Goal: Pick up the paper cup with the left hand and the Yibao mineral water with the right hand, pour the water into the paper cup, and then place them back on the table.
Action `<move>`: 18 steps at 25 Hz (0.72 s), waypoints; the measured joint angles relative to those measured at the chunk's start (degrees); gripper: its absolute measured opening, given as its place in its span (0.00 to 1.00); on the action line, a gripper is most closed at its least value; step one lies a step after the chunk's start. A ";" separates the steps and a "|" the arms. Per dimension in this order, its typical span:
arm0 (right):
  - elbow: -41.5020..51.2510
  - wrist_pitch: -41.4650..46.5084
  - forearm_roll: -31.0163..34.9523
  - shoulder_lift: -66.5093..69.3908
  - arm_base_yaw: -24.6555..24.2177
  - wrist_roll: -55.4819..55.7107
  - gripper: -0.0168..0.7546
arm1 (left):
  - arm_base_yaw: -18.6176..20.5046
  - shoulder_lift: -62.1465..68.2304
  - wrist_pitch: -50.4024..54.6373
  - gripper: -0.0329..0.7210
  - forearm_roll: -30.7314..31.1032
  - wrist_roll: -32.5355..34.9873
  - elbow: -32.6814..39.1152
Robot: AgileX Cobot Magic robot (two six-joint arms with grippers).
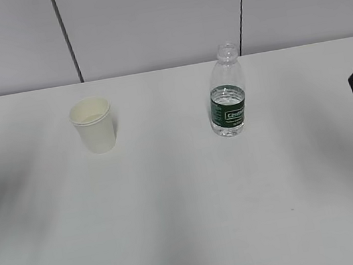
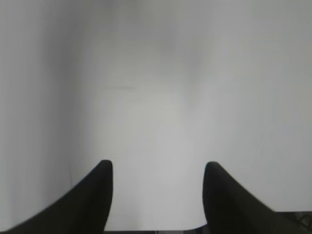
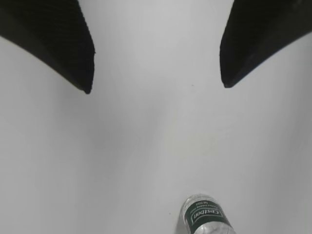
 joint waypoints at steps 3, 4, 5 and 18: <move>0.00 2.89 0.54 -1.01 0.00 0.00 0.78 | 0.00 -0.24 2.48 0.51 -1.49 1.43 0.00; 0.00 4.06 0.91 -1.42 0.00 0.00 0.78 | 0.00 -0.24 3.56 0.50 -1.93 1.95 0.00; 0.00 5.17 0.91 -1.66 0.00 0.00 0.78 | 0.00 -0.24 4.44 0.49 -2.31 2.36 0.00; 0.00 21.44 0.91 -9.90 0.00 0.00 0.78 | 0.00 -15.25 8.03 0.42 -2.61 4.10 5.60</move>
